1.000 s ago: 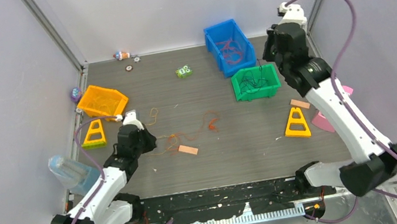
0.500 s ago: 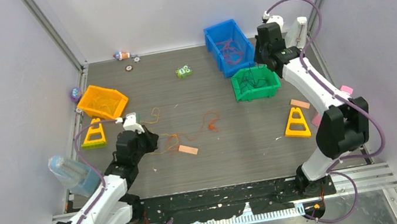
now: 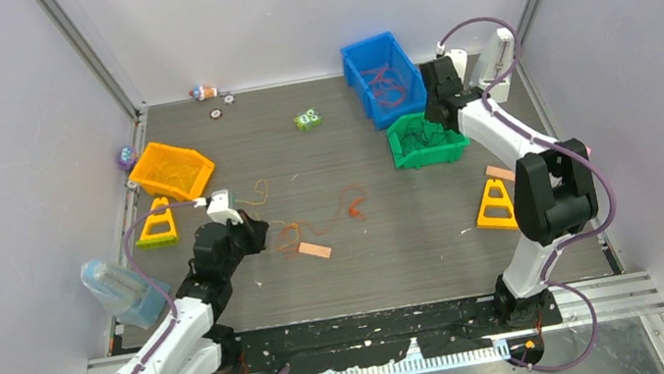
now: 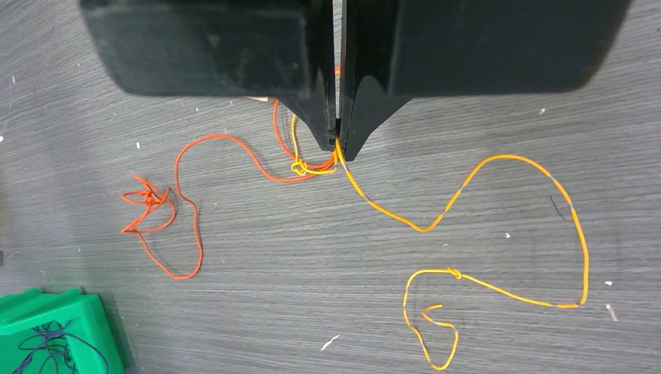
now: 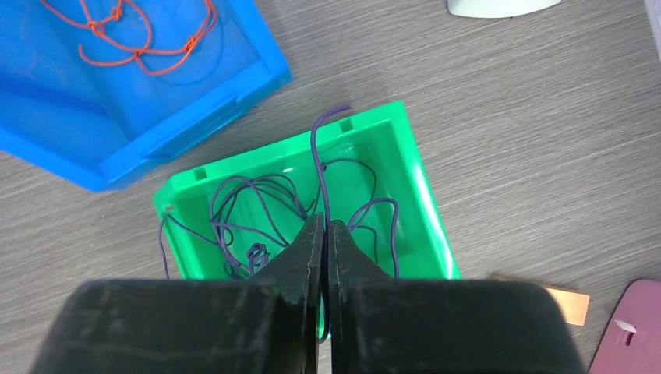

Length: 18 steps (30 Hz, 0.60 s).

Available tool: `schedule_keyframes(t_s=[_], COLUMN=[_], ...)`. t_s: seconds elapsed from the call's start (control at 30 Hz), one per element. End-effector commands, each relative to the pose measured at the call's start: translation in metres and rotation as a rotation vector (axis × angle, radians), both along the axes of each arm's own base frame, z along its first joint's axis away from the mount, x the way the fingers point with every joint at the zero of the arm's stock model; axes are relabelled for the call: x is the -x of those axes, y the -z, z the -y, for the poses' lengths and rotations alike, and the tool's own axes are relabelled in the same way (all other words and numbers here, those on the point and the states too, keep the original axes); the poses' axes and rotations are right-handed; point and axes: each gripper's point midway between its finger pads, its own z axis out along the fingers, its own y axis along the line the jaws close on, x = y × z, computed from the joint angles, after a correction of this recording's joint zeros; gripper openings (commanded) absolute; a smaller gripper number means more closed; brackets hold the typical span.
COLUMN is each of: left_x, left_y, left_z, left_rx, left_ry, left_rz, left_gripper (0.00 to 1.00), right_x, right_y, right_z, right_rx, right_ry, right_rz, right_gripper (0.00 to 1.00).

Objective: Untangle the cables
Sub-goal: Place the cable in the bin.

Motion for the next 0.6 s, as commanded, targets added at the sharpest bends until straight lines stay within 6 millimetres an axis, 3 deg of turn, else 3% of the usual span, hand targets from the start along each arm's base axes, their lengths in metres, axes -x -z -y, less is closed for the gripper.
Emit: schedule_keyframes(t_s=[0.0, 0.37, 0.57], left_x=[-0.007, -0.007, -0.006], left_y=[-0.018, -0.022, -0.023], left_z=[0.008, 0.014, 0.016], left_rx=[0.011, 0.018, 0.016], left_ry=[0.041, 0.072, 0.083], left_rz=[0.083, 0.101, 0.109], left_gripper=[0.0, 0.0, 0.0], right_x=[-0.011, -0.005, -0.001], right_y=[-0.014, 0.049, 0.068], right_z=[0.009, -0.003, -0.006], right_rx=[0.011, -0.039, -0.056], right_ry=[0.053, 0.03, 0.033], right_rz=[0.069, -0.068, -0.112], right_gripper=[0.05, 0.06, 0.1])
